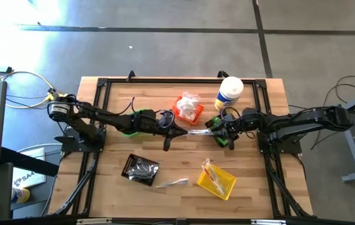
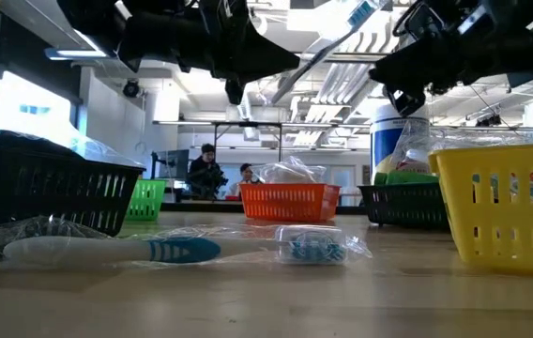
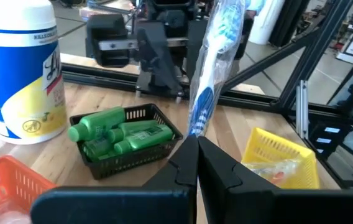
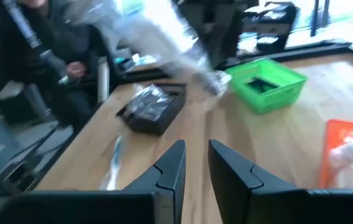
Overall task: Pick & Place Travel size toiletries
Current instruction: Put the dark blue toothbrush into the yellow bin
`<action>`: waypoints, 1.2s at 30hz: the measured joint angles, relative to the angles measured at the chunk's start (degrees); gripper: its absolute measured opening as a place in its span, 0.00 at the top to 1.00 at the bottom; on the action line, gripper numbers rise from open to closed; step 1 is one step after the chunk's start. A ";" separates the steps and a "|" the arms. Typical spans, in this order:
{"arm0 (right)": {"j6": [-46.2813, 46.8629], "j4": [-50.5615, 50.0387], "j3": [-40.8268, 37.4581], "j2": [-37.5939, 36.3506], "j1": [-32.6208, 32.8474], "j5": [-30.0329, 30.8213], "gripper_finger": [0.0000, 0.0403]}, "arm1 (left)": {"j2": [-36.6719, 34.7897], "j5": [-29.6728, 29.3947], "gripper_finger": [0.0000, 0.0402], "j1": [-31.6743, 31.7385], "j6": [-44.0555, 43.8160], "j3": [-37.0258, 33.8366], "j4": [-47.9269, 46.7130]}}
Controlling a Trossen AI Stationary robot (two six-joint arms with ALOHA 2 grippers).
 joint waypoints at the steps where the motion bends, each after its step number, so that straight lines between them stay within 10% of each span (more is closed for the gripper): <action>1: 0.48 1.17 0.00 0.60 0.01 1.40 0.85 | 0.00 0.02 1.00 -0.02 0.00 0.00 0.00; 20: -5.02 13.85 0.00 7.66 3.86 9.31 0.38 | 0.04 -0.09 1.00 0.00 -0.02 0.00 0.16; 36: -2.12 35.21 0.05 21.13 4.17 5.13 0.36 | 0.04 -0.97 1.00 0.00 0.00 0.02 -0.04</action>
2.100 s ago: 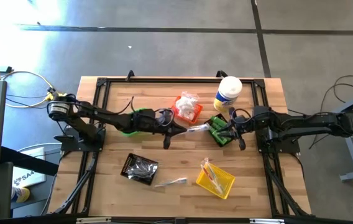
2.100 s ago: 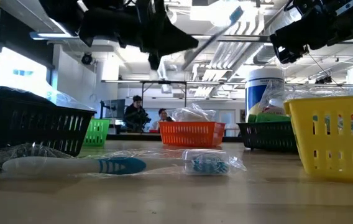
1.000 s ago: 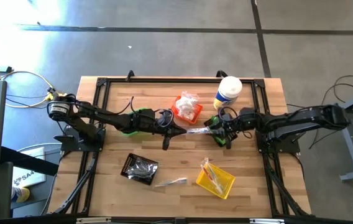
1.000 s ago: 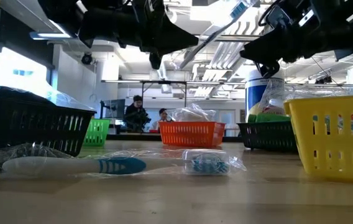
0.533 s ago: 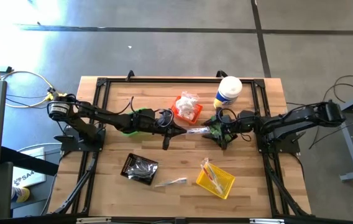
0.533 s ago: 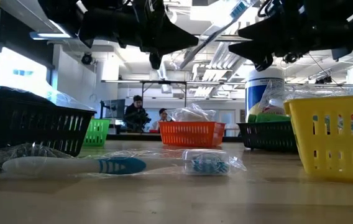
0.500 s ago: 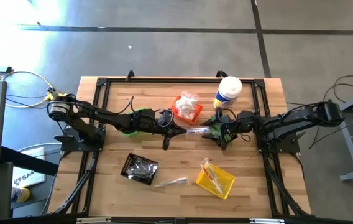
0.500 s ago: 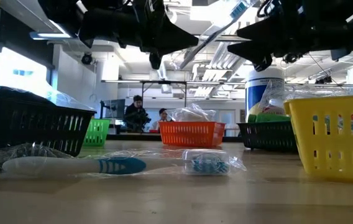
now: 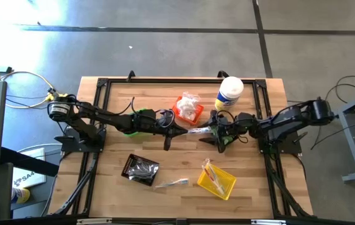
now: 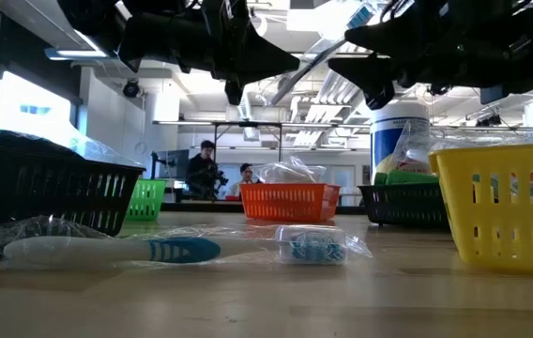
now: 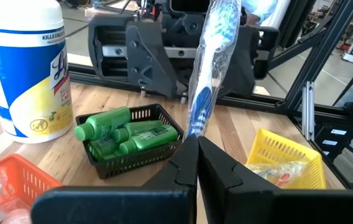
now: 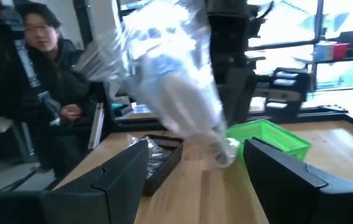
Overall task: Pick & Place Travel size toiletries
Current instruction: Put the dark blue toothbrush into the yellow bin
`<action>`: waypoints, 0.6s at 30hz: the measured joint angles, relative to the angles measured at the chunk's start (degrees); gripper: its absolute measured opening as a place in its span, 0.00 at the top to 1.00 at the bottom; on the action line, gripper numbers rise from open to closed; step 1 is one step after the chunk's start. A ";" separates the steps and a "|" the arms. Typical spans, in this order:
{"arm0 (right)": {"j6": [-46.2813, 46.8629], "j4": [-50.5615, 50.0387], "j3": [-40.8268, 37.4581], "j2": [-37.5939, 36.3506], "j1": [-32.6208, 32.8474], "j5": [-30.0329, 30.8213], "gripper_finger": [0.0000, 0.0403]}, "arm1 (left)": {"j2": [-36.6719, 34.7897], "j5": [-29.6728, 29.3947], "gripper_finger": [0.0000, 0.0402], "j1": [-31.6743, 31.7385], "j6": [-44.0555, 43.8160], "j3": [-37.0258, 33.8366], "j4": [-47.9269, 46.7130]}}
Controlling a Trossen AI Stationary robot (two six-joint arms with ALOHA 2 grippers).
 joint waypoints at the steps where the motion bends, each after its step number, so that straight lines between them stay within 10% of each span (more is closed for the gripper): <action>1: 0.00 0.02 0.14 0.39 0.27 -0.18 0.36 | 0.00 -0.02 1.00 0.00 0.00 0.00 0.02; 18: -1.26 2.57 3.19 2.85 3.32 4.66 0.56 | 0.00 -0.15 1.00 -0.01 -0.02 0.00 0.02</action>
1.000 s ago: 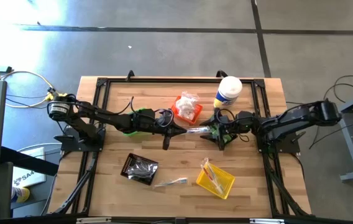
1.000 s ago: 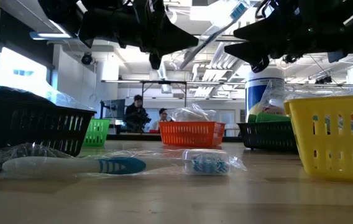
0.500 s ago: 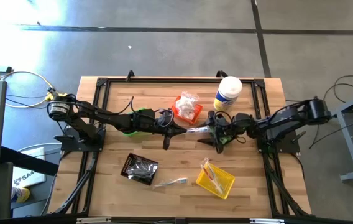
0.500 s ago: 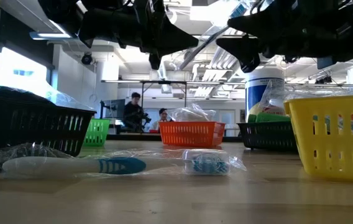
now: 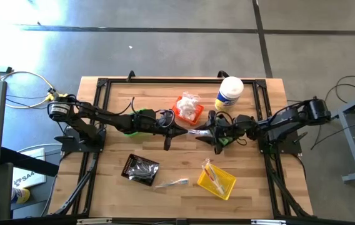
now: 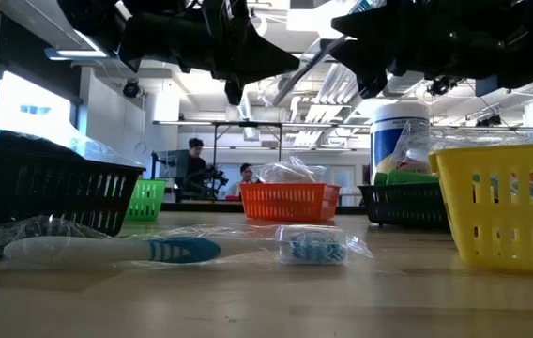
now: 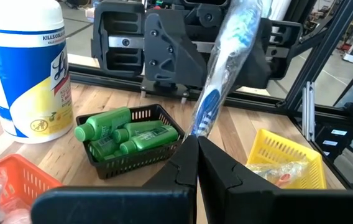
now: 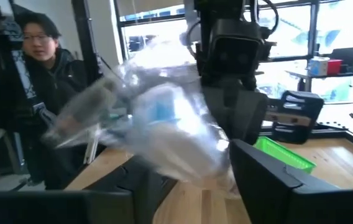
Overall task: Pick & Place Travel size toiletries
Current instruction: Put the dark blue toothbrush into the yellow bin
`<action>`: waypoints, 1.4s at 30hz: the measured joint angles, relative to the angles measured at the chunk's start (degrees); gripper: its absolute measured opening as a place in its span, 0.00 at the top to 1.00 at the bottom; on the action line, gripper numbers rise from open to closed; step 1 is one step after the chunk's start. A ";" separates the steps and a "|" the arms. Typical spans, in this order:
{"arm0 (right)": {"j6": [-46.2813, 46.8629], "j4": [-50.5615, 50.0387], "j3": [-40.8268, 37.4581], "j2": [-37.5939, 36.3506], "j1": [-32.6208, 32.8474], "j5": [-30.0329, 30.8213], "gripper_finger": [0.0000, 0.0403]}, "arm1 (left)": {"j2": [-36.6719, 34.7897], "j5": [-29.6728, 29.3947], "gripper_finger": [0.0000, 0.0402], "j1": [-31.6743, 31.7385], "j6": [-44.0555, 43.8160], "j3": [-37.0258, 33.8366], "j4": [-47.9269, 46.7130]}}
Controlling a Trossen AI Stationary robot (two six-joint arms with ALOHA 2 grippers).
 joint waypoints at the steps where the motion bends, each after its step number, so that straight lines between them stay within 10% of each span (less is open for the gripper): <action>1: 0.32 -0.06 0.00 0.00 0.00 0.70 0.58 | 0.00 0.00 1.00 0.01 0.00 0.00 0.00; 19: 1.71 -0.33 0.00 0.00 -0.02 2.82 0.96 | 0.00 0.31 1.00 -0.01 -0.02 0.00 -0.01; 42: 3.23 -0.35 0.00 0.00 0.00 3.96 0.98 | 0.00 0.00 0.96 -0.01 -0.44 0.00 -0.46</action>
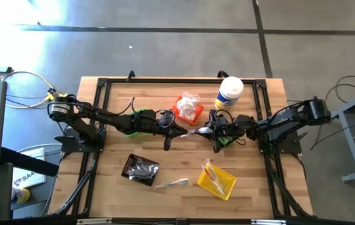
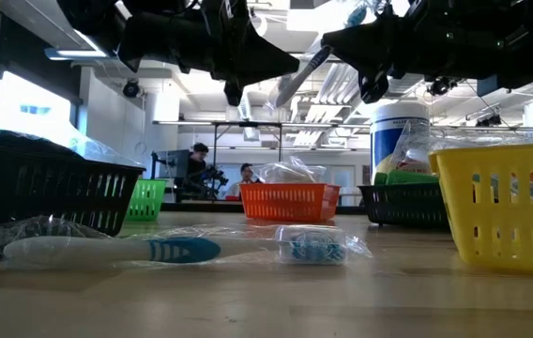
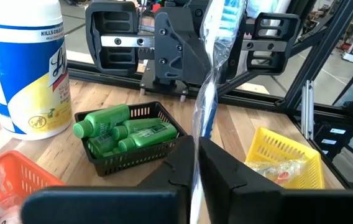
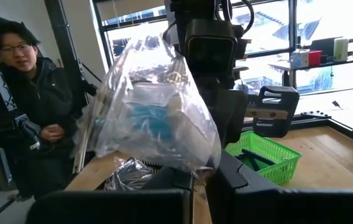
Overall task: Pick & Place Travel size toiletries
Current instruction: Put the dark blue toothbrush into the yellow bin
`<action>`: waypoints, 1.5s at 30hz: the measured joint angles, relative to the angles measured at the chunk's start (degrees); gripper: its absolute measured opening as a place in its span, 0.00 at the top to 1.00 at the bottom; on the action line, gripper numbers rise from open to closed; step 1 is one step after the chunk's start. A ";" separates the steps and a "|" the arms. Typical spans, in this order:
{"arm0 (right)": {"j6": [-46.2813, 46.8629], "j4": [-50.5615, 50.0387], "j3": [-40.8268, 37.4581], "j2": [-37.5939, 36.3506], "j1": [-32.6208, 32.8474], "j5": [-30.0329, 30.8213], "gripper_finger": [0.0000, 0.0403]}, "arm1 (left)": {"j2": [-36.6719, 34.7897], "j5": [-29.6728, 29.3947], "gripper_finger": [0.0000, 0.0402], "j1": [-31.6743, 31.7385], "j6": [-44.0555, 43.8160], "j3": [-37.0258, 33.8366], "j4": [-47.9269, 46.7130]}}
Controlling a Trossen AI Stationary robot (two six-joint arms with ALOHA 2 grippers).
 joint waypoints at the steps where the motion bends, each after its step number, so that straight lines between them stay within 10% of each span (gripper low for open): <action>1: -0.02 0.02 0.00 0.00 0.00 -0.02 0.98 | 0.00 0.00 0.94 0.00 0.00 0.00 0.00; 21: 0.05 -13.73 0.00 -10.05 0.00 2.14 0.98 | -9.07 1.55 0.73 0.04 1.38 0.07 -10.73; 35: 26.98 -37.12 -0.02 -25.64 5.52 -15.31 0.98 | -11.63 1.66 0.73 0.02 1.31 0.04 -19.42; 45: 36.51 -50.48 0.00 -26.71 13.47 -15.35 0.97 | -11.63 1.53 0.73 0.02 1.31 0.04 -20.35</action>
